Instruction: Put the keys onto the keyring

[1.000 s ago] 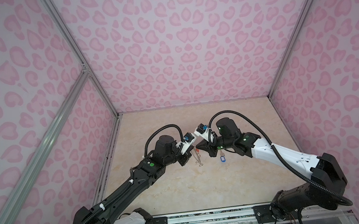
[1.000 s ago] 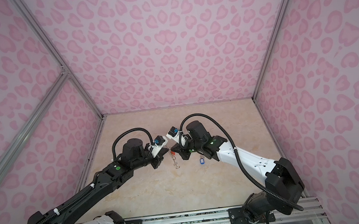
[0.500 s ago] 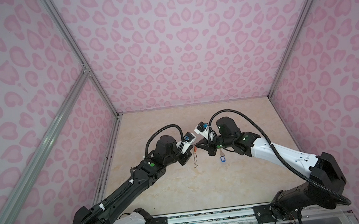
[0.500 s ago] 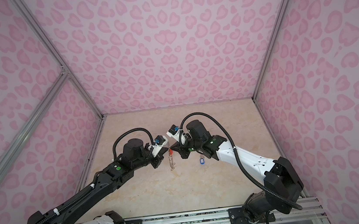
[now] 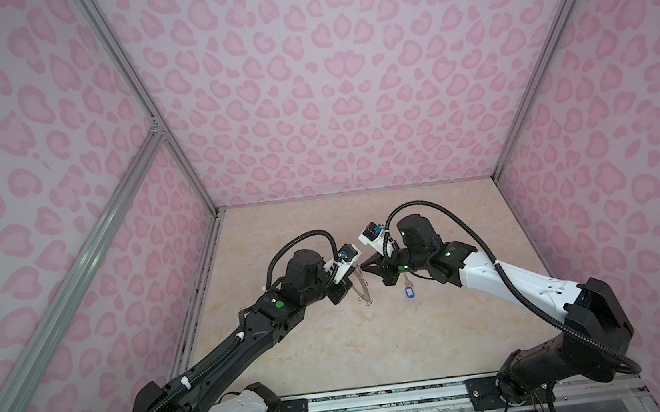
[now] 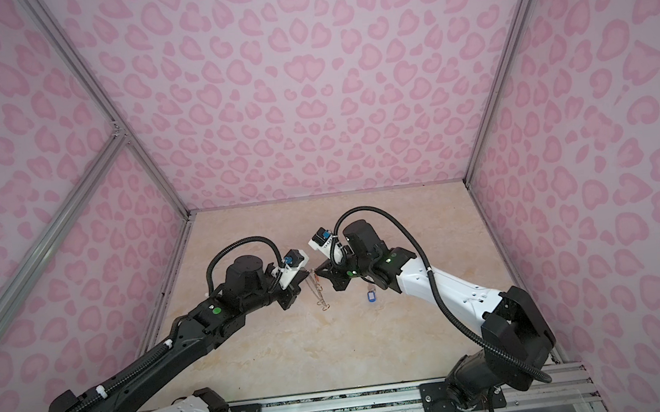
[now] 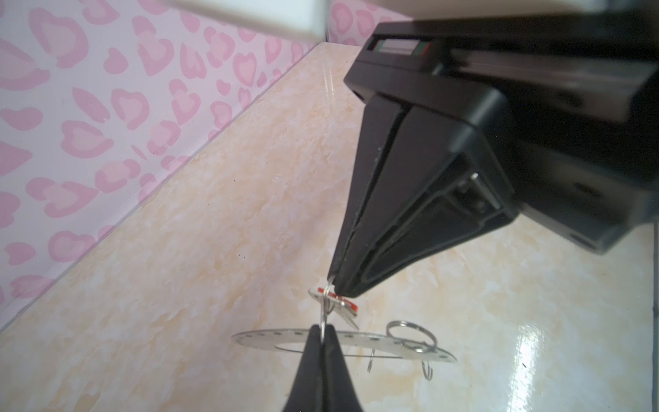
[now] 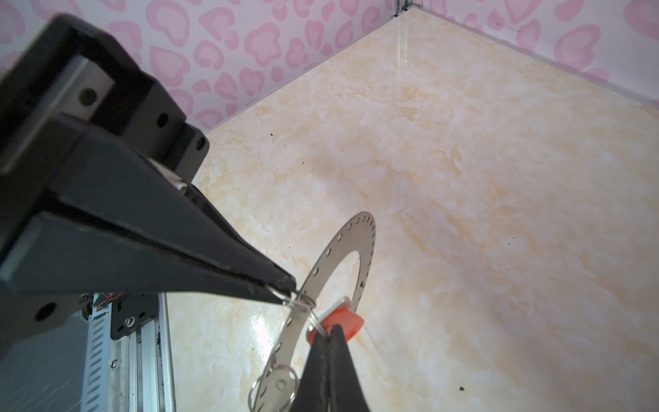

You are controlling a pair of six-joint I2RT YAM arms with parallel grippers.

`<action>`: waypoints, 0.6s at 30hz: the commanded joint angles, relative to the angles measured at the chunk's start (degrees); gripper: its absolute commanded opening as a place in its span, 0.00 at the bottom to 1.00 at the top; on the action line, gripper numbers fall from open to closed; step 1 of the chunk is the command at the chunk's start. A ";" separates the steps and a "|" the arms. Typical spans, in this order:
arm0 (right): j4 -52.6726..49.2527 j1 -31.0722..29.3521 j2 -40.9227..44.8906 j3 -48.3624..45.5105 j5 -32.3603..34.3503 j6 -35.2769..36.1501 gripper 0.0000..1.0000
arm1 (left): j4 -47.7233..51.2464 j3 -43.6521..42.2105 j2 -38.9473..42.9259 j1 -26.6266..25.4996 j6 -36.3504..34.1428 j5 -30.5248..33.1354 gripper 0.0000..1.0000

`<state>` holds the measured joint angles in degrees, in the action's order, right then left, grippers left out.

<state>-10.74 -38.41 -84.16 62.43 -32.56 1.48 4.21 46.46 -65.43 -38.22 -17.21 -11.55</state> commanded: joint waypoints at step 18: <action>-3.77 4.46 8.31 -4.86 -4.78 12.33 0.34 | -6.27 -0.49 1.08 0.03 -0.20 -13.16 0.03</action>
<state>-12.29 -34.85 -77.67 58.54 -35.59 8.73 1.58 45.84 -64.88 -38.26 -17.19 -20.18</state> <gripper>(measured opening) 0.339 0.050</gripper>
